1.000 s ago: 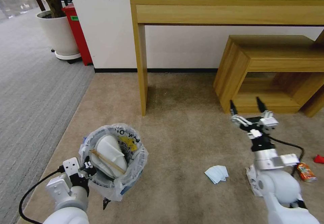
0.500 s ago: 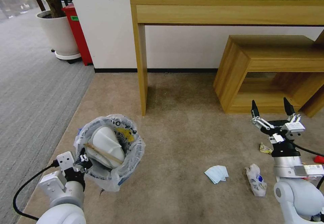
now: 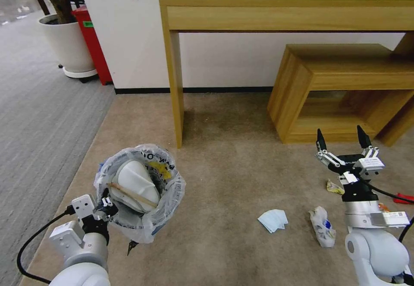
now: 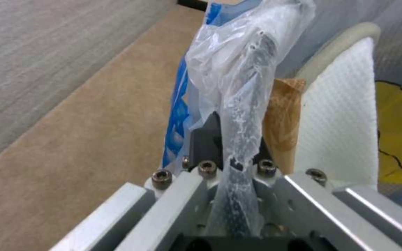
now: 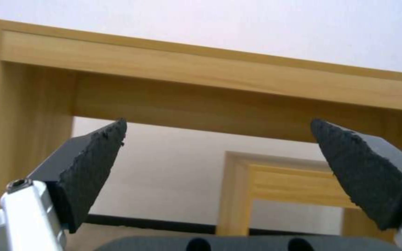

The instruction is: Pick up the trash bin and place the garbage on the floor into it.

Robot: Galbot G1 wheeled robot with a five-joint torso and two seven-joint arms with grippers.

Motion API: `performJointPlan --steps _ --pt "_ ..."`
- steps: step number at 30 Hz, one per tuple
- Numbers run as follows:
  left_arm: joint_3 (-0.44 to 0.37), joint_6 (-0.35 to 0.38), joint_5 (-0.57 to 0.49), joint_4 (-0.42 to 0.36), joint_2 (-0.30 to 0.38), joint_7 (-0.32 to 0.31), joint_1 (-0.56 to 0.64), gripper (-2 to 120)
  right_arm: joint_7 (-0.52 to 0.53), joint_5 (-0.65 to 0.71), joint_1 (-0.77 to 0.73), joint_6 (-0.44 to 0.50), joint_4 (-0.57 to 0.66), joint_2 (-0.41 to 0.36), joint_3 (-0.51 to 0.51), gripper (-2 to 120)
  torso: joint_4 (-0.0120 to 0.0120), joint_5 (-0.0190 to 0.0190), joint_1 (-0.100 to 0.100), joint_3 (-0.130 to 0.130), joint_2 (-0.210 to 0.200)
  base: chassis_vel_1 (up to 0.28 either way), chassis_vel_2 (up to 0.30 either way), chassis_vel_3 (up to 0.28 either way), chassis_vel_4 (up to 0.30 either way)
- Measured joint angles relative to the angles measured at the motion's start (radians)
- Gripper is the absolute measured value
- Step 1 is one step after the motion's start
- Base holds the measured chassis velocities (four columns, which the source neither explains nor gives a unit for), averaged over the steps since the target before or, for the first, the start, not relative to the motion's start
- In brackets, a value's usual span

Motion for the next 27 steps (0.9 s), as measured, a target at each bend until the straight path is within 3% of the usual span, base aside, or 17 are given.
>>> performJointPlan --steps 27 --pt "0.006 -0.002 -0.001 0.005 -0.007 0.002 0.003 0 0.007 -0.005 0.010 0.012 -0.014 -0.003 -0.008 100 -0.0001 -0.0001 0.000 0.000 0.000 -0.115 -0.113 -0.111 -0.112"
